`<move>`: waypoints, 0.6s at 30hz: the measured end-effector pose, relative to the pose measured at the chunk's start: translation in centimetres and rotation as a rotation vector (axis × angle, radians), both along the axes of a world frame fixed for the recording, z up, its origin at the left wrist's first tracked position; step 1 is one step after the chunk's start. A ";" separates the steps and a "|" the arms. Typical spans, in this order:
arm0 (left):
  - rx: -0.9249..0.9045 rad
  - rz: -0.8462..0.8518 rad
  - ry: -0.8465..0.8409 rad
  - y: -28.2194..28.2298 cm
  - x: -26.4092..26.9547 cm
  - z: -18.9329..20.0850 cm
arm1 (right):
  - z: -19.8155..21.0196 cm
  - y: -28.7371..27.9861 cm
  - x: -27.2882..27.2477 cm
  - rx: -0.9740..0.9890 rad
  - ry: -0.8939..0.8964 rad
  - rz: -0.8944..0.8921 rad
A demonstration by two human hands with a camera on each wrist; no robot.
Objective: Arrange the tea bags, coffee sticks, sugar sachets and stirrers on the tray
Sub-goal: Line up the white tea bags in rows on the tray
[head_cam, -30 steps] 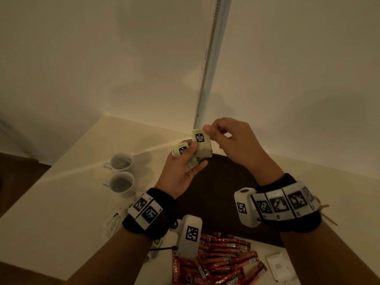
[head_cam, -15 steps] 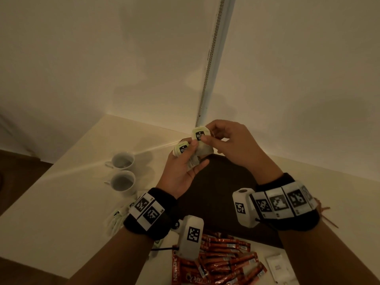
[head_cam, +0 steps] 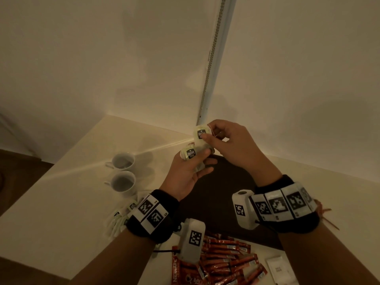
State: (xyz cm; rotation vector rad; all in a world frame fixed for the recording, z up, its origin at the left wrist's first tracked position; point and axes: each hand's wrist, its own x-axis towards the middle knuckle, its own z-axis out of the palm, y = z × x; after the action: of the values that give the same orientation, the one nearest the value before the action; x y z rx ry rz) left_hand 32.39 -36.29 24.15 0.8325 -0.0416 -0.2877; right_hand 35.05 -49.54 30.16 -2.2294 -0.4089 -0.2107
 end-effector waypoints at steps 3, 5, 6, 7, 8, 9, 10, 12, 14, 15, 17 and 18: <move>0.041 0.023 -0.014 0.1 0.1 -0.1 | -0.1 -0.1 0.1 0.133 0.075 0.007; 0.043 0.030 -0.017 0.1 0.2 -0.1 | 0.0 -0.2 0.2 0.222 0.126 0.032; 0.041 0.035 -0.015 0.0 0.2 -0.1 | 0.1 -0.2 0.2 0.235 0.132 0.049; 0.037 0.041 -0.008 0.0 0.2 -0.2 | 0.2 -0.2 0.2 0.222 0.120 0.061; 0.034 0.047 0.001 0.0 0.2 -0.2 | 0.2 -0.2 0.3 0.188 0.098 0.065; 0.030 0.049 0.012 -0.1 0.1 -0.2 | 0.3 -0.2 0.5 0.149 0.076 0.061; 0.027 0.048 0.022 -0.2 0.2 -0.3 | 0.3 -0.3 0.6 0.117 0.060 0.052; 0.027 0.047 0.039 -0.2 0.2 -0.4 | 0.4 -0.4 1.0 0.076 0.050 0.034; 0.044 0.058 0.052 -0.1 0.3 -0.5 | 0.4 -0.5 1.2 0.054 0.045 0.017; 0.054 0.062 0.058 -0.1 0.4 -0.6 | 0.4 -0.6 1.3 0.043 0.036 0.010; 0.072 0.063 0.073 -0.1 0.6 -1.0 | 0.3 -0.7 1.6 0.025 0.039 0.008; 0.084 0.068 0.082 -0.1 0.7 -1.2 | 0.3 -0.7 1.8 0.019 0.060 0.018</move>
State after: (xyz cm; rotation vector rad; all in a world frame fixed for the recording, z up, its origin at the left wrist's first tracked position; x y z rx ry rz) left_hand 33.11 -36.35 22.93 0.9025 0.0759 -0.2606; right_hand 36.83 -50.24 30.46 -2.2064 -0.3926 -0.1371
